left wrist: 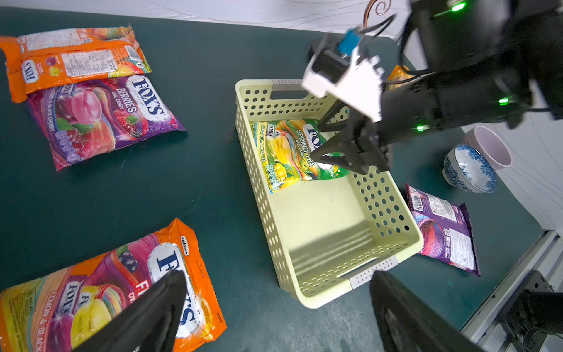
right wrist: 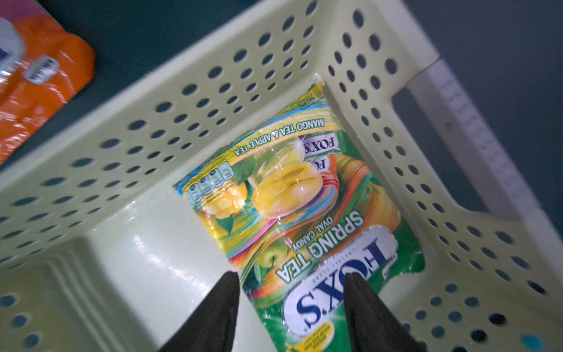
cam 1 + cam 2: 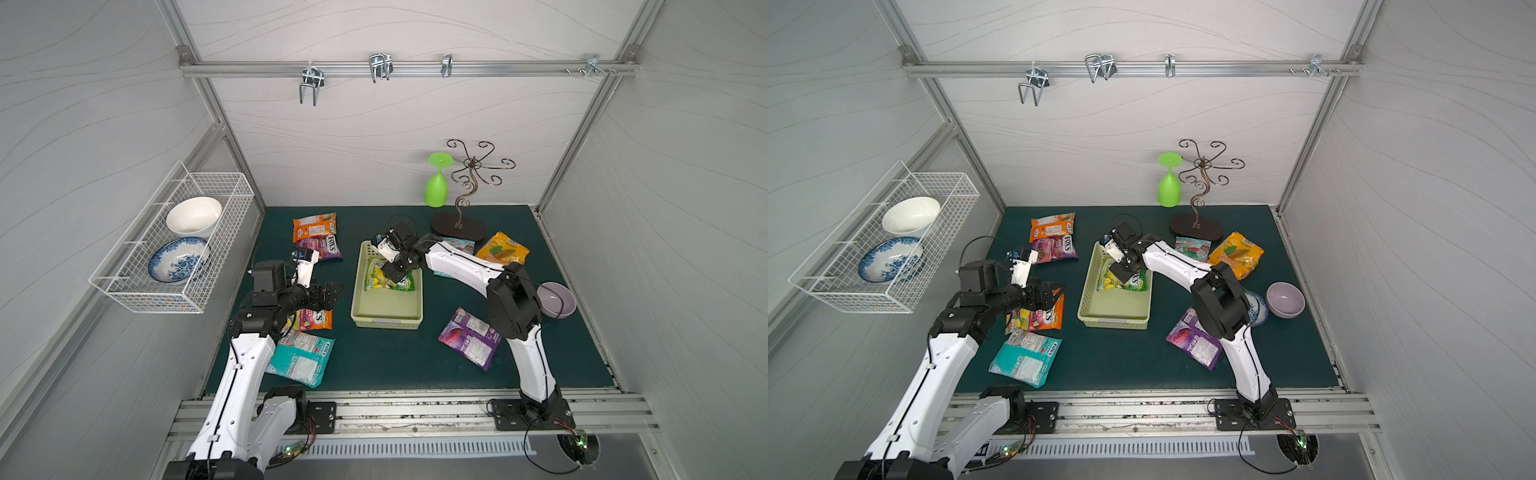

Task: Put the candies in the basket
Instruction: Place the candy in the basket, then pick up the candy at the center of the board.

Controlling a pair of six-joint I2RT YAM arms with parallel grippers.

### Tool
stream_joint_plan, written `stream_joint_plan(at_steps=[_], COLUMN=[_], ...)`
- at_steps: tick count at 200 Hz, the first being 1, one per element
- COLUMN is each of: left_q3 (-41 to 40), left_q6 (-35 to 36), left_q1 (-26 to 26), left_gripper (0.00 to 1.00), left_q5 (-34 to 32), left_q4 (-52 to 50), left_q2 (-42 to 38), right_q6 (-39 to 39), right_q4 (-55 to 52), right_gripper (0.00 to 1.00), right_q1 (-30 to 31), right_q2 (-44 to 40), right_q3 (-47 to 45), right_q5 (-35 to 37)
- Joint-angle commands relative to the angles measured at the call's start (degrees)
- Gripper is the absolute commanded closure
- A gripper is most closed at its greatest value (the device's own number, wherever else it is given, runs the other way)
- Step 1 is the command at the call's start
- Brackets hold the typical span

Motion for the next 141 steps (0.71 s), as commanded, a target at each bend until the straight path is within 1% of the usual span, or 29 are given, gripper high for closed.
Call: stream_joint_plan(at_steps=[1, 16, 29, 51, 78, 89, 118, 141], left_q3=[3.91, 4.39, 4.92, 4.68, 4.84, 4.89, 4.94, 6.84], left_q6=[-1.87, -1.98, -2.56, -2.49, -3.14, -2.65, 0.5, 7.15], left_q1=[-1.16, -1.38, -1.62, -2.42, -2.44, -2.44, -2.43, -2.44], left_gripper=[0.02, 0.02, 0.02, 0.01, 0.02, 0.02, 0.02, 0.02], left_q5=[-3.26, -3.78, -4.62, -4.82, -5.42, -6.12, -12.08, -15.83], left_q4=[-0.04, -1.05, -1.53, -1.21, -1.47, -1.94, -3.89, -9.04], left_q2=[-0.27, 0.19, 0.76, 1.17, 2.61, 2.98, 3.79, 5.34], right_q6=[2.76, 3.13, 4.3, 6.26, 8.17, 9.07, 8.89, 8.43], right_q4=[0.08, -0.59, -1.56, 0.26, 0.67, 0.68, 0.32, 0.74], right_gripper=[0.38, 0.35, 0.3, 0.17, 0.07, 0.02, 0.01, 0.01], right_q1=[0.19, 0.04, -0.23, -1.15, -3.19, -4.23, -6.76, -8.51], right_q2=[-7.41, -10.36, -13.14, -19.08, -26.0, -28.69, -34.46, -39.29], right_q3=[-4.11, -6.31, -8.3, -14.12, -20.2, -22.44, -26.89, -30.27], right_q5=[0.69, 1.11, 2.54, 3.0, 4.32, 4.44, 4.17, 3.62])
